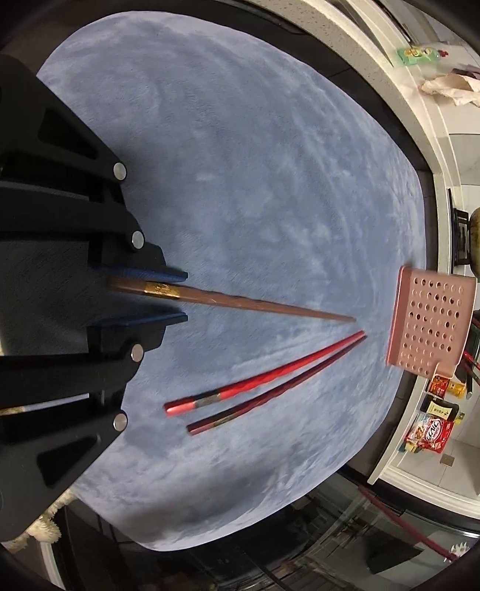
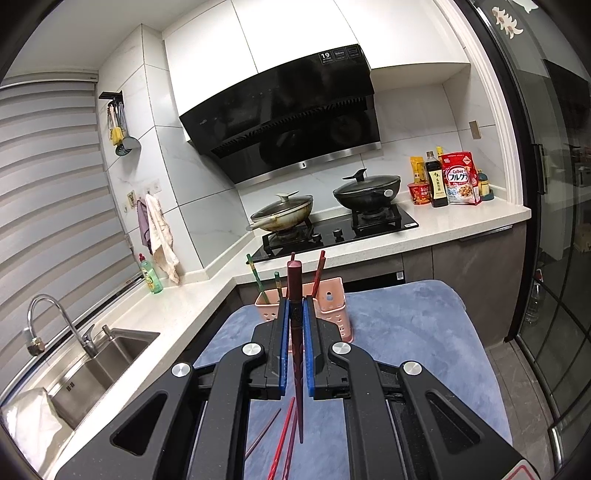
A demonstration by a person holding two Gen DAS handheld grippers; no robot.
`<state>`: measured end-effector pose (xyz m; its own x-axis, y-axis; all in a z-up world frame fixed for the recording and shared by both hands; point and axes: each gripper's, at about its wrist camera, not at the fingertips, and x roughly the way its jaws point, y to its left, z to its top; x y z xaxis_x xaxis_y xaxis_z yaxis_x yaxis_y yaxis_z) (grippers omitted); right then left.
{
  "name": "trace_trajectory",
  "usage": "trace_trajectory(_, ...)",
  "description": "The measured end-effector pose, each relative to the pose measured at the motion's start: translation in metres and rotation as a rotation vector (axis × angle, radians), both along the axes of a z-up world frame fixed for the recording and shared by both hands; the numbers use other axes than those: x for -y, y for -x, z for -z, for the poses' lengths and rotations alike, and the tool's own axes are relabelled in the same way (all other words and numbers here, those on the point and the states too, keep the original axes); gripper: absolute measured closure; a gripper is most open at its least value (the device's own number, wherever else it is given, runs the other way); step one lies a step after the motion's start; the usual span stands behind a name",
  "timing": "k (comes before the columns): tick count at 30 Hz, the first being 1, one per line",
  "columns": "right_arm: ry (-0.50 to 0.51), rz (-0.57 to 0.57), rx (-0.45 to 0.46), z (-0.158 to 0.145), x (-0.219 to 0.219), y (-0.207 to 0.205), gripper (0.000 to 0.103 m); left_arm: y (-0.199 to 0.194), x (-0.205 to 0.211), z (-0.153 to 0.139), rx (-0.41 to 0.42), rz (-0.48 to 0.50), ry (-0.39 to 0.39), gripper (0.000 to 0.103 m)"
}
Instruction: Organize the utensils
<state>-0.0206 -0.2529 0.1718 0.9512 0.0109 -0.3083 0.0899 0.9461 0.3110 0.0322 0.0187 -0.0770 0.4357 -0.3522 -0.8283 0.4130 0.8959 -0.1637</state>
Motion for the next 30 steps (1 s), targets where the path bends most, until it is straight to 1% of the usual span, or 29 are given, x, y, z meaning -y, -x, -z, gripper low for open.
trace_trajectory(3,-0.005,-0.002,-0.001,0.000,0.000,0.001,0.096,0.003,0.000,0.000,-0.004,-0.008,0.001,0.095)
trace_trajectory(6,-0.002,-0.004,-0.002,0.000,-0.002,0.002,0.096,0.002,-0.001,-0.003,-0.021,-0.011,0.016,0.095)
trace_trajectory(9,0.001,-0.004,-0.002,-0.001,-0.002,0.002,0.096,0.002,0.001,-0.015,-0.003,-0.011,0.024,0.096)
trace_trajectory(12,0.003,-0.002,-0.001,-0.002,-0.002,0.004,0.096,-0.001,0.000,-0.039,0.040,-0.015,0.048,0.096)
trace_trajectory(17,-0.001,0.003,0.001,-0.002,-0.001,0.002,0.096,-0.014,-0.007,-0.102,0.152,-0.041,0.121,0.096)
trace_trajectory(18,-0.004,0.002,0.002,-0.002,0.001,0.001,0.096,-0.017,-0.007,-0.111,0.166,-0.044,0.129,0.096)
trace_trajectory(20,-0.005,0.001,0.003,-0.002,0.001,0.000,0.096,-0.028,-0.009,-0.138,0.209,-0.054,0.153,0.096)
trace_trajectory(23,-0.003,0.000,0.001,-0.001,0.001,0.000,0.096,-0.043,-0.007,-0.169,0.261,-0.061,0.181,0.096)
trace_trajectory(25,-0.001,0.001,-0.001,-0.001,0.001,-0.001,0.096,-0.056,-0.003,-0.188,0.297,-0.065,0.191,0.096)
trace_trajectory(27,-0.005,-0.001,-0.009,0.000,0.004,-0.007,0.096,-0.067,0.002,-0.201,0.319,-0.071,0.193,0.096)
trace_trajectory(30,-0.024,-0.011,-0.023,0.001,0.012,-0.021,0.096,-0.087,0.012,-0.222,0.346,-0.072,0.216,0.096)
